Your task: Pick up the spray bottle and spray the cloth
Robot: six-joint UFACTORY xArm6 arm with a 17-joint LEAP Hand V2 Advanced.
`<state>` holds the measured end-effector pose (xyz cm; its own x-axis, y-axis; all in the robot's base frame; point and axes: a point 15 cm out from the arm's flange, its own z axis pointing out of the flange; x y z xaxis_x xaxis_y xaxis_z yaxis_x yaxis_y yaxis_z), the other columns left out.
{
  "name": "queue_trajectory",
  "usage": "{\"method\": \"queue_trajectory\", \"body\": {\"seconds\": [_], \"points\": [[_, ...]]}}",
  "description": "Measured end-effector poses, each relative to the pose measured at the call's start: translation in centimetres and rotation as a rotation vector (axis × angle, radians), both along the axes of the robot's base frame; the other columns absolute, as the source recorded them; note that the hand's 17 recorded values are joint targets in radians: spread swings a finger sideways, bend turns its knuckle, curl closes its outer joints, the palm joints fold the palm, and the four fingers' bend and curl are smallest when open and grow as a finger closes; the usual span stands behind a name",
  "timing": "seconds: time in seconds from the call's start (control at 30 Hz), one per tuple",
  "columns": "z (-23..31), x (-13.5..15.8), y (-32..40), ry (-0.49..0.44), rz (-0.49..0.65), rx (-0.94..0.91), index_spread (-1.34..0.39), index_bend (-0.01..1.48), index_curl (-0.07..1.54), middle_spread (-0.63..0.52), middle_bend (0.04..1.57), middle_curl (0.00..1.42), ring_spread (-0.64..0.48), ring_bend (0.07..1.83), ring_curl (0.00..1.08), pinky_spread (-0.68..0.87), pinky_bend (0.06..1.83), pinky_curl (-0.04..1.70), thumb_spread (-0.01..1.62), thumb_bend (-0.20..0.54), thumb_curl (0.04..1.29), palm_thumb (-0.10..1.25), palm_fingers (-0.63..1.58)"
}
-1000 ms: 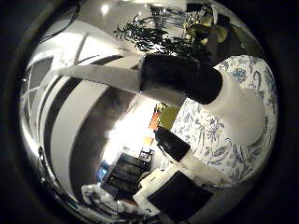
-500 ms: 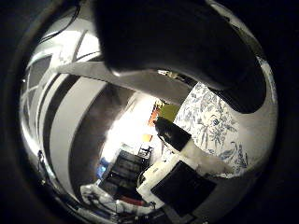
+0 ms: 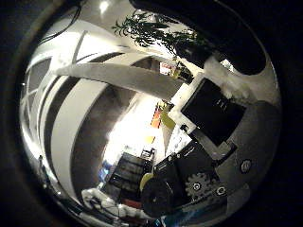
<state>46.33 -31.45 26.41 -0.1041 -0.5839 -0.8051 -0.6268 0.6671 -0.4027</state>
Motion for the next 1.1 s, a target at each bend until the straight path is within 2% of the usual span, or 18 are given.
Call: {"method": "queue_trajectory", "body": {"seconds": [0.17,0.33,0.43,0.57,0.73,0.9,1.0,1.1], "points": [[-0.6,0.0,0.0,0.011,-0.003,0.018,-0.25,0.78,0.74,-0.11,1.09,0.65,-0.16,1.19,0.53,-0.31,1.17,0.42,0.97,-0.014,0.55,1.02,1.34],[-0.5,0.0,0.0,0.006,0.003,0.014,-0.22,0.98,0.8,-0.11,1.27,0.69,-0.18,1.33,0.59,-0.23,1.31,0.53,0.89,-0.007,0.62,1.1,1.23],[0.0,-0.1,0.1,0.001,0.012,0.004,-0.2,1.06,0.81,-0.1,1.32,0.7,-0.19,1.39,0.62,-0.2,1.35,0.61,0.82,-0.016,0.67,1.12,1.17],[1.4,-0.2,1.3,-0.016,0.053,0.011,-0.19,1.15,0.81,-0.09,1.37,0.7,-0.2,1.42,0.66,-0.17,1.37,0.72,0.76,-0.023,0.72,1.07,1.12],[5.1,-1.0,4.4,-0.03,0.211,0.008,-0.18,1.2,0.79,-0.08,1.4,0.69,-0.21,1.42,0.7,-0.14,1.33,0.87,0.85,-0.015,0.75,1.02,1.1],[8.3,-3.4,6.1,0.066,0.306,-0.049,-0.16,1.22,0.76,-0.08,1.41,0.67,-0.21,1.41,0.72,-0.14,1.25,1.01,0.97,-0.012,0.74,1.01,1.1],[9.7,-5.4,7.2,0.166,0.377,-0.084,-0.17,1.23,0.74,-0.08,1.41,0.66,-0.21,1.41,0.73,-0.14,1.21,1.08,1.0,-0.012,0.73,1.01,1.11],[11.1,-7.4,9.8,0.277,0.5,-0.102,-0.16,1.23,0.73,-0.08,1.41,0.66,-0.22,1.4,0.75,-0.14,1.16,1.15,1.01,-0.013,0.73,1.02,1.11]]}}
